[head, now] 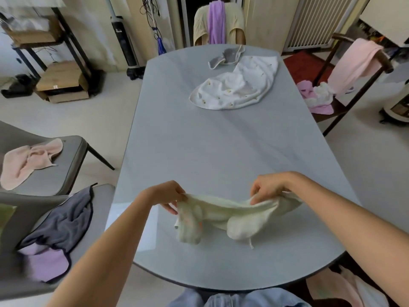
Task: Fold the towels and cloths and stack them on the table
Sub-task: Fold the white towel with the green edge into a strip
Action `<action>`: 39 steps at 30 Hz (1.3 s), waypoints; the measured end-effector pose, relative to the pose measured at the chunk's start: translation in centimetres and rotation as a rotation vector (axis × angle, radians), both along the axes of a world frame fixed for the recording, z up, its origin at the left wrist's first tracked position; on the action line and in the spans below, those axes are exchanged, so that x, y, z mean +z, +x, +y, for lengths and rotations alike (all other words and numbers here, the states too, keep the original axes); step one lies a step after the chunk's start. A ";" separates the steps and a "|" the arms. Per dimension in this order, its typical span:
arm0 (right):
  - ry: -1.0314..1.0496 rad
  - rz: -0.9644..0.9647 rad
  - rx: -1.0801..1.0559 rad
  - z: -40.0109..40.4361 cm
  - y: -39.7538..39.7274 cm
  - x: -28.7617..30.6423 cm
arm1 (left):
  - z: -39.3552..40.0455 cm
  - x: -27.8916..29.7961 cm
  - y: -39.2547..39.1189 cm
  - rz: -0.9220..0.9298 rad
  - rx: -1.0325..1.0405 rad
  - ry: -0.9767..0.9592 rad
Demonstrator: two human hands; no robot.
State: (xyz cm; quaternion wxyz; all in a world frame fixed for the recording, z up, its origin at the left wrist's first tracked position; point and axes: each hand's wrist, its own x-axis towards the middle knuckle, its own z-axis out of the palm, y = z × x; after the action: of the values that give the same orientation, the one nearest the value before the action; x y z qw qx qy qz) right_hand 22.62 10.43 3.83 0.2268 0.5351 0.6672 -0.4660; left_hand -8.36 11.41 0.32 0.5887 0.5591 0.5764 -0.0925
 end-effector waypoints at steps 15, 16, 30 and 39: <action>0.580 -0.505 -0.226 2.0 -1.2 -1.8 | 5.7 0.8 1.5 0.558 -0.196 0.653; 0.698 -0.497 -0.263 2.6 -1.0 -1.3 | 6.6 1.4 1.8 0.537 -0.108 0.733; 1.256 -0.273 -0.128 5.9 0.4 2.2 | 10.0 6.1 -0.4 0.461 0.068 1.228; 0.532 -0.365 0.154 -0.9 -0.1 -8.9 | 1.4 -7.0 -0.7 0.600 -0.254 0.645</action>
State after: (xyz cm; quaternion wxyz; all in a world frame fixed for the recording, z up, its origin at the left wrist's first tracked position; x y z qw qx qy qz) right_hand 22.51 9.49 -5.05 0.2295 0.5983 0.7523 -0.1533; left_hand -9.03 12.77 -6.70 0.1756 0.7286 0.6476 -0.1373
